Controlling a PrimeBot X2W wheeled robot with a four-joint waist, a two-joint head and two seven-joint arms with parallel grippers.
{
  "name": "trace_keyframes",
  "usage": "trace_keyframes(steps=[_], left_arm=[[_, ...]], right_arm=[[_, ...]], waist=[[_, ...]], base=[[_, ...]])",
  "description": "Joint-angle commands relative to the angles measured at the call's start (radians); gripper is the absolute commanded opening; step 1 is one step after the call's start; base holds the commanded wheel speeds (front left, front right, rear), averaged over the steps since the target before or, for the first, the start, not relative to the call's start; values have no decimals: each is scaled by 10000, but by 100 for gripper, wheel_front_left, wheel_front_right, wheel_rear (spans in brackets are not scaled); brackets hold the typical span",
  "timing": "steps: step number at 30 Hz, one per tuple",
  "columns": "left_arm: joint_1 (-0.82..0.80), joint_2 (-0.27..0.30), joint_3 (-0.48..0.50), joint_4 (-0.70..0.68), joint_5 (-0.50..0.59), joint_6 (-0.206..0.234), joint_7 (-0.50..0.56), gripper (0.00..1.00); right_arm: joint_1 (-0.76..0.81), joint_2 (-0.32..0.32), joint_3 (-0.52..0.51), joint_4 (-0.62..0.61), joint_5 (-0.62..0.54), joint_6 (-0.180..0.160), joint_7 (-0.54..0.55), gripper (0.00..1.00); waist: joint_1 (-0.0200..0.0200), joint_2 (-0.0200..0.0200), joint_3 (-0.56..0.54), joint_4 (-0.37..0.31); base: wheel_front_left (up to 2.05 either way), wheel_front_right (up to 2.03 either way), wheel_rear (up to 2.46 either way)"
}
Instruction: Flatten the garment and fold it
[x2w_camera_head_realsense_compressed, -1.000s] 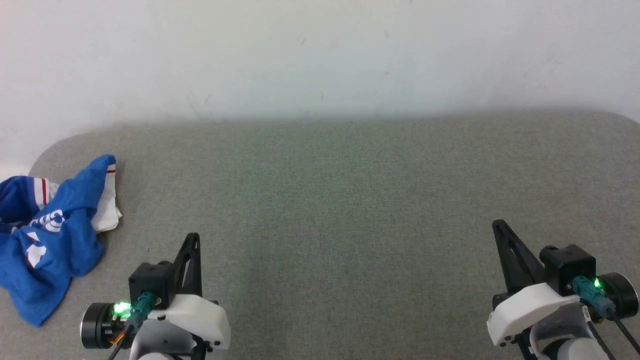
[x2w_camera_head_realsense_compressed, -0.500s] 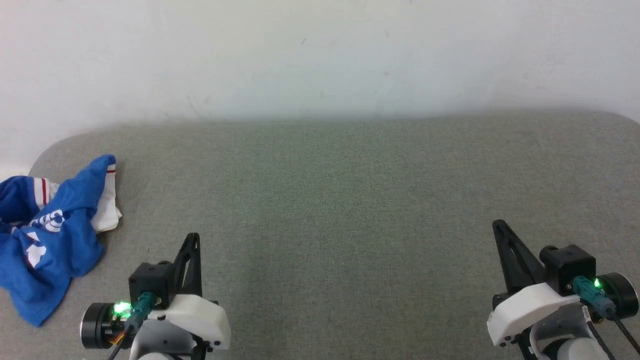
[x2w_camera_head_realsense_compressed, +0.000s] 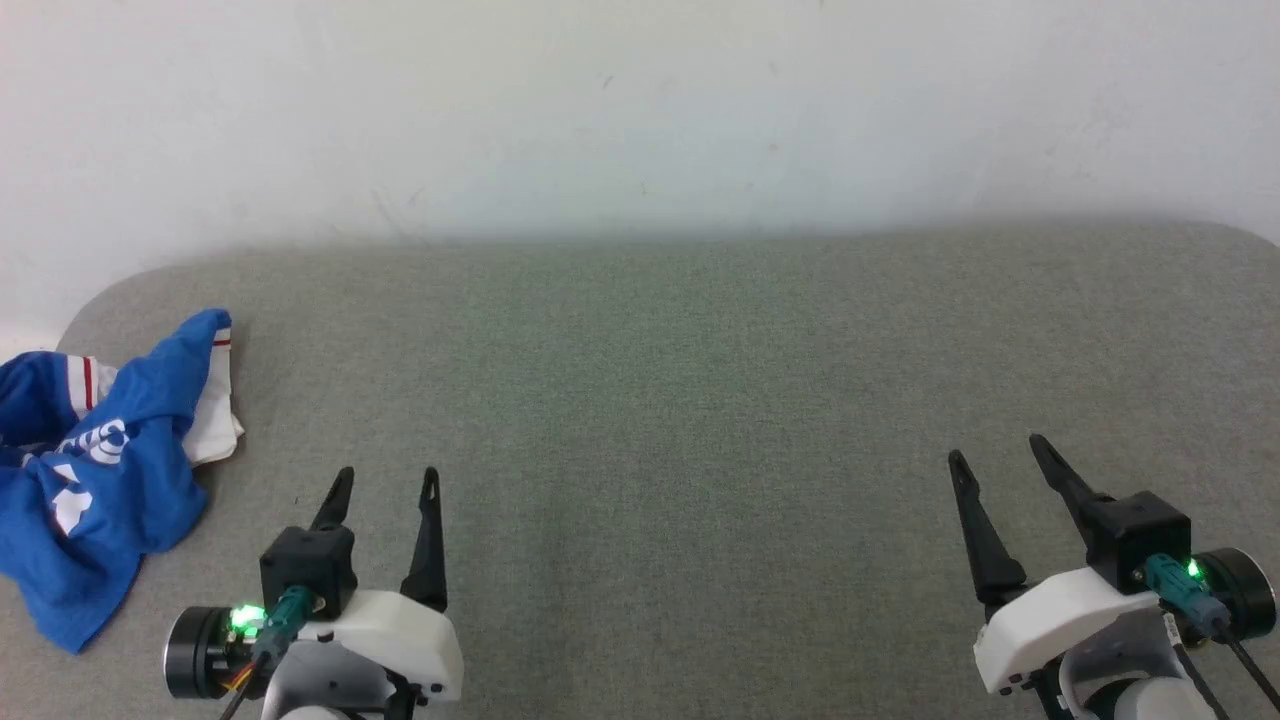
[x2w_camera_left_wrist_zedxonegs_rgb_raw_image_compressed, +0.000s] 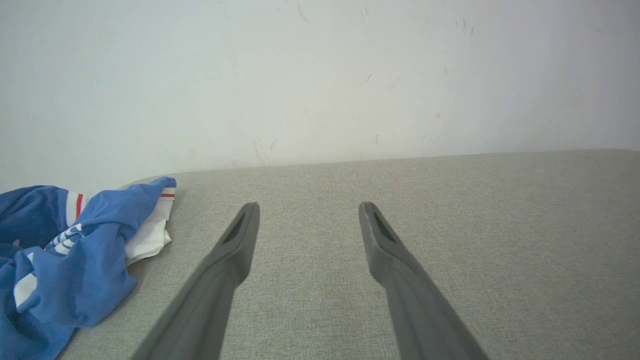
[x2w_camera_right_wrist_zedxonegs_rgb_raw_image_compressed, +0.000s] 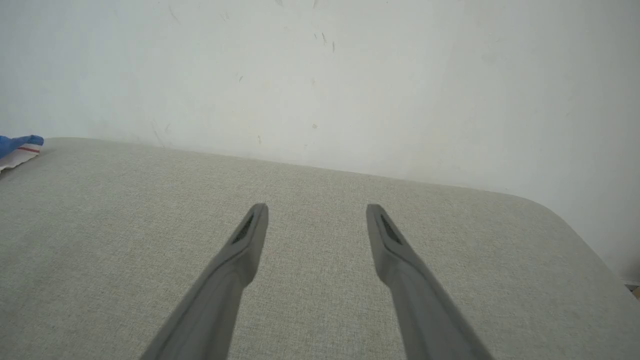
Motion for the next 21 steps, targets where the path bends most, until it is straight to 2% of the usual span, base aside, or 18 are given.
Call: trace_keyframes(steps=[1,21], left_arm=[[-5,-1,-46,47,-86,40,-121,100],[21,-5,-215,264,-320,167,-539,100]], right_arm=[[-21,3,-24,52,84,-1,-121,100],[-6,10,27,70,249,-2,-538,100]], waist=[[0,0,6,1],[0,0,-14,346]], base=[[0,0,0],[0,0,0]])
